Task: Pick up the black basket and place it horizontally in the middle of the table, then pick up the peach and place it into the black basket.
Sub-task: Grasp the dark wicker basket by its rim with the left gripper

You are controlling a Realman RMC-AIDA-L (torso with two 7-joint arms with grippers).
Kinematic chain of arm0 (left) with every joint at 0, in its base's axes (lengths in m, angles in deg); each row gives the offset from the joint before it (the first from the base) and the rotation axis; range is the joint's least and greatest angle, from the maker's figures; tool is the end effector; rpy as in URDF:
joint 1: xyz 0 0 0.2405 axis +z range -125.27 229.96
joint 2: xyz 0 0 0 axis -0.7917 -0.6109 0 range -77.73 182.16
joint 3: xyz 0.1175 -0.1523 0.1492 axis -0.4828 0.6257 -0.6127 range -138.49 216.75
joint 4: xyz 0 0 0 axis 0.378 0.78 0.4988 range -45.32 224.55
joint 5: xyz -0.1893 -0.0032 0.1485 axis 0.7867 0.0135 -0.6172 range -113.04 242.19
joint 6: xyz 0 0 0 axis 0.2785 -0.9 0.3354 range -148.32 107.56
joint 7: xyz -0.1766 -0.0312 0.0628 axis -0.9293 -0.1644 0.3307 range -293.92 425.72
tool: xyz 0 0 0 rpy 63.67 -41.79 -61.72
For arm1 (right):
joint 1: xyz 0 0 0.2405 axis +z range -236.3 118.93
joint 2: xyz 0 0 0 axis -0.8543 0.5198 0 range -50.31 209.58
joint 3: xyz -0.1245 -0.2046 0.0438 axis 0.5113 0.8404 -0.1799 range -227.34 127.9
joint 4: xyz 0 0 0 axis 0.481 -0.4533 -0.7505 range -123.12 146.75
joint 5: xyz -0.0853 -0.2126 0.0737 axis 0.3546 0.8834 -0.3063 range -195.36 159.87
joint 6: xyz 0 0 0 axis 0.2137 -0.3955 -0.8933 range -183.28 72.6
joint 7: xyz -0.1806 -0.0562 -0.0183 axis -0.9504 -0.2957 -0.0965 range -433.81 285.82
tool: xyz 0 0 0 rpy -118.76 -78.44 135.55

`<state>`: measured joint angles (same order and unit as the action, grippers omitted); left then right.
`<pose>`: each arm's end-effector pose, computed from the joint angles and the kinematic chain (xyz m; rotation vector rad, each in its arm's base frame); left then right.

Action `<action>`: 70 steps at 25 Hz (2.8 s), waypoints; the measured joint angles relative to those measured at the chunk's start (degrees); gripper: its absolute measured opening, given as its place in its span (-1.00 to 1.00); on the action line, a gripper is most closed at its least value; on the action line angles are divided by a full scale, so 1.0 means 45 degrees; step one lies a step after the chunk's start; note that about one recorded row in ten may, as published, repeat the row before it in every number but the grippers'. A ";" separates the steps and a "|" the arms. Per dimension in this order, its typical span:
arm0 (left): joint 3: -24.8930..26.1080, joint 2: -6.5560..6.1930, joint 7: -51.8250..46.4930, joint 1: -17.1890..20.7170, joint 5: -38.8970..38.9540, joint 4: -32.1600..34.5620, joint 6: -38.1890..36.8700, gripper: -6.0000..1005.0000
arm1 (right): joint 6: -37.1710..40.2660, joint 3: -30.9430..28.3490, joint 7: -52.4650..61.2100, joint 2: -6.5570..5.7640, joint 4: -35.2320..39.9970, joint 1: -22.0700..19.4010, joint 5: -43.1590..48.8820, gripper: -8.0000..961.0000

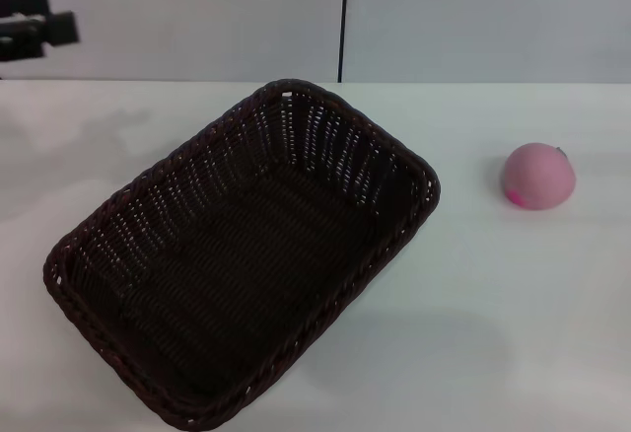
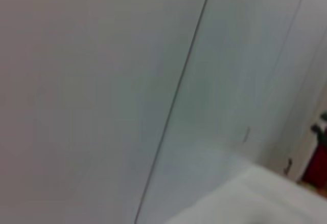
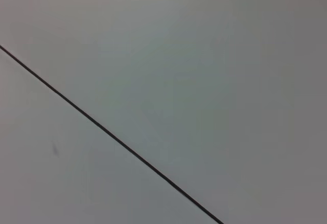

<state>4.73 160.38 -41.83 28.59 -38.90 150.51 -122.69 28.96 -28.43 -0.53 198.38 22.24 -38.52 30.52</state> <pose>-0.2414 0.3639 0.1461 -2.5253 -0.7610 -0.7692 0.3737 0.3433 0.1062 -1.0479 0.9557 1.5875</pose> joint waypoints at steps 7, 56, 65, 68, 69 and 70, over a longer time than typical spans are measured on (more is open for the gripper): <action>-0.0038 0.0630 -0.0652 -0.1022 -0.2628 0.1168 0.0140 0.56 | -0.0202 0.0073 -0.0020 0.0017 -0.0118 -0.0065 0.0000 0.31; -0.5419 0.2195 -0.3316 -0.2126 -0.9102 0.3112 0.1767 0.56 | -0.1338 0.0072 -0.0181 -0.0002 -0.0245 0.0091 -0.0003 0.31; -0.5821 0.2200 -0.3221 -0.2162 -0.9245 0.2870 0.2001 0.55 | -0.1522 0.0072 -0.0191 -0.0002 -0.0223 0.0129 -0.0003 0.31; -0.5830 0.2200 -0.3126 -0.2162 -0.9238 0.2806 0.2012 0.39 | -0.1543 0.0072 -0.0193 -0.0002 -0.0232 0.0143 -0.0002 0.31; -0.5832 0.2200 -0.3095 -0.2162 -0.9230 0.2776 0.2016 0.31 | -0.1545 0.0071 -0.0193 -0.0002 -0.0233 0.0144 -0.0003 0.31; -0.5833 0.2199 -0.3025 -0.2162 -0.9215 0.2669 0.2035 0.22 | -0.1547 0.0067 -0.0193 -0.0001 -0.0231 0.0146 -0.0002 0.31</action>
<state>-21.52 170.27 -55.44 18.86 -80.37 162.52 -113.53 22.00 -28.13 -1.40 198.38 21.20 -37.86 30.51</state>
